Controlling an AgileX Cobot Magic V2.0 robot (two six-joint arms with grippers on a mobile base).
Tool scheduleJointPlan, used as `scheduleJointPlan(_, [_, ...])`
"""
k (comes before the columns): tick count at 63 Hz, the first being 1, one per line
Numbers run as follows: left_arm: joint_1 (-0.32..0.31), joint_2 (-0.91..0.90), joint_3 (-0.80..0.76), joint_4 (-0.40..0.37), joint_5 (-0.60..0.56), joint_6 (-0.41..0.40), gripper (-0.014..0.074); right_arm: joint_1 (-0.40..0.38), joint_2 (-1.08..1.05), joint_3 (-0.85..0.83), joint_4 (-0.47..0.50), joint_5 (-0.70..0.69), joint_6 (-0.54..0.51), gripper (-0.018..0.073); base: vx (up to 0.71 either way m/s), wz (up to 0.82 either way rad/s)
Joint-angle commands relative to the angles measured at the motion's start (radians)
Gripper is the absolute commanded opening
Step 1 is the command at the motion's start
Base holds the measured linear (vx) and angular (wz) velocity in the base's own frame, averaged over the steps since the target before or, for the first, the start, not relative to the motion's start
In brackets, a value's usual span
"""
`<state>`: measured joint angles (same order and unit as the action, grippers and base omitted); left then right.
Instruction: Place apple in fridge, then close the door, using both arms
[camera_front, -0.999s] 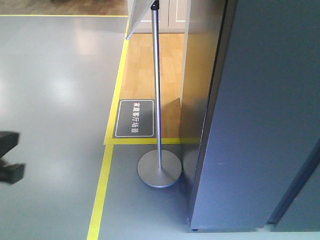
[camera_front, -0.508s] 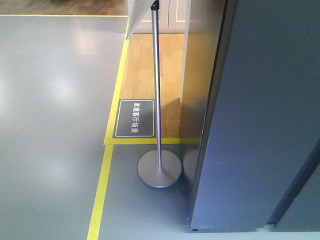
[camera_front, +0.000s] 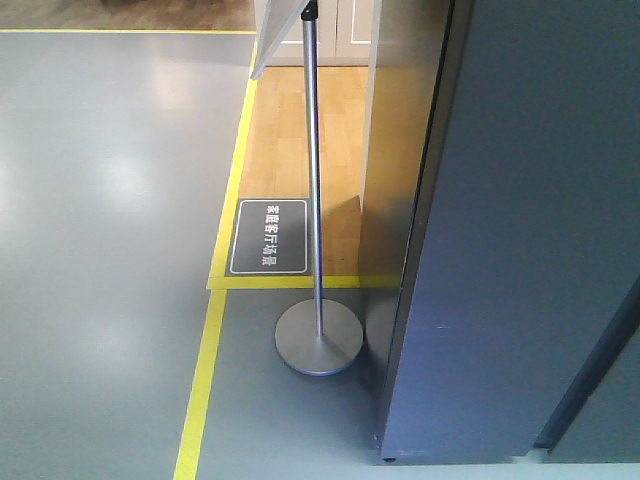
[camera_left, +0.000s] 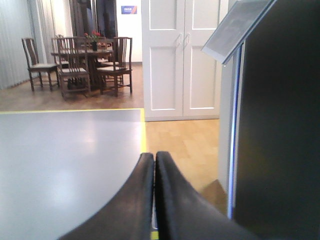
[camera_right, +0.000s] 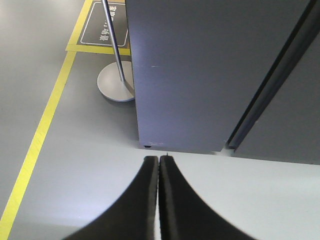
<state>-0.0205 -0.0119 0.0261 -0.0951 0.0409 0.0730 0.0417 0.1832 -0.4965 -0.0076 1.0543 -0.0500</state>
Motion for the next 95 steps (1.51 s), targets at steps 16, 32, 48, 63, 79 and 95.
scheduleJointPlan(16, [-0.002,-0.015,0.029,0.022,-0.091,0.026,-0.0006,0.002,0.014,-0.023,-0.002,-0.056,0.000,-0.0003,0.00,0.00])
scheduleJointPlan(32, [-0.002,-0.015,0.029,0.023,-0.098,0.016,-0.0006,0.002,0.014,-0.023,-0.002,-0.056,0.000,-0.0003,0.00,0.00])
scheduleJointPlan(48, [0.001,-0.015,0.029,0.101,-0.094,-0.087,-0.0006,0.002,0.014,-0.023,-0.002,-0.056,0.000,-0.0003,0.00,0.00])
scheduleJointPlan(63, [0.001,-0.015,0.029,0.095,-0.097,-0.091,-0.0006,0.002,0.014,-0.023,-0.002,-0.056,0.000,-0.0003,0.00,0.00])
scheduleJointPlan(79, [0.001,-0.015,0.021,0.095,-0.094,-0.090,-0.0006,0.002,0.014,-0.023,-0.002,-0.056,0.000,-0.0003,0.00,0.00])
scheduleJointPlan(95, [0.001,-0.015,0.021,0.095,-0.094,-0.090,-0.0006,0.002,0.014,-0.023,-0.002,-0.056,0.000,-0.0003,0.00,0.00])
